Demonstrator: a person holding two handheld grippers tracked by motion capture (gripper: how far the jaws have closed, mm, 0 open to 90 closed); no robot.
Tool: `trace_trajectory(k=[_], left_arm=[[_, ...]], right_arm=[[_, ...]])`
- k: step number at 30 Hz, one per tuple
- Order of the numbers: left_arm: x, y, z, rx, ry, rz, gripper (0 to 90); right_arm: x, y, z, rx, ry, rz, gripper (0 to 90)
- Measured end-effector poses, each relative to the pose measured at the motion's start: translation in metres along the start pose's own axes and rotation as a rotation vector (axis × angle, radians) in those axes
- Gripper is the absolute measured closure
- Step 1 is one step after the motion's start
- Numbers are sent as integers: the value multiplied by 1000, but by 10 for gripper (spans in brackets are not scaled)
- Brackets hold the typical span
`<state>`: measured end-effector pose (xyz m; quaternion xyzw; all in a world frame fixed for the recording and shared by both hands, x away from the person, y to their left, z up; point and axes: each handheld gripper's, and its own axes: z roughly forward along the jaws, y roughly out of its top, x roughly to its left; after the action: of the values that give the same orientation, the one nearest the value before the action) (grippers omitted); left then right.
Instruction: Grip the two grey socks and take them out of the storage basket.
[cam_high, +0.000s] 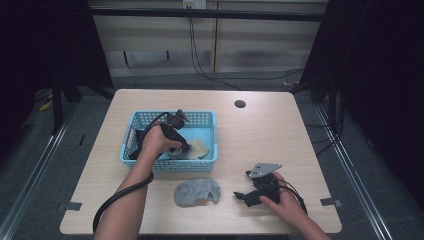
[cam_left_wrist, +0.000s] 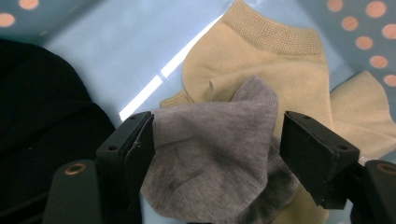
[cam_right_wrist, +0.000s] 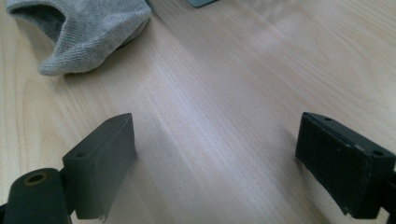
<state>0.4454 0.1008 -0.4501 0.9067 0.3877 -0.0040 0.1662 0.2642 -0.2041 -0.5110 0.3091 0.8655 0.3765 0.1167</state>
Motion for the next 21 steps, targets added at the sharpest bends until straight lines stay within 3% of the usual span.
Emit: trace_trajectory(k=[5,8,11,16,21], left_arm=[[1,0,4,18,-11,-6,336],[0,0,6,48,-6,2,457],[-2,1,8,72,2,12,507],[-4,0,7,123,11,-3,742],[-4,1,3,144,6,-14,830]], right_arm=[[0,0,0,0,-1,0,116],[0,0,0,-2,2,1,116],[0,0,0,0,0,0,116],[0,0,0,0,0,0,116],[0,0,0,0,0,0,116]])
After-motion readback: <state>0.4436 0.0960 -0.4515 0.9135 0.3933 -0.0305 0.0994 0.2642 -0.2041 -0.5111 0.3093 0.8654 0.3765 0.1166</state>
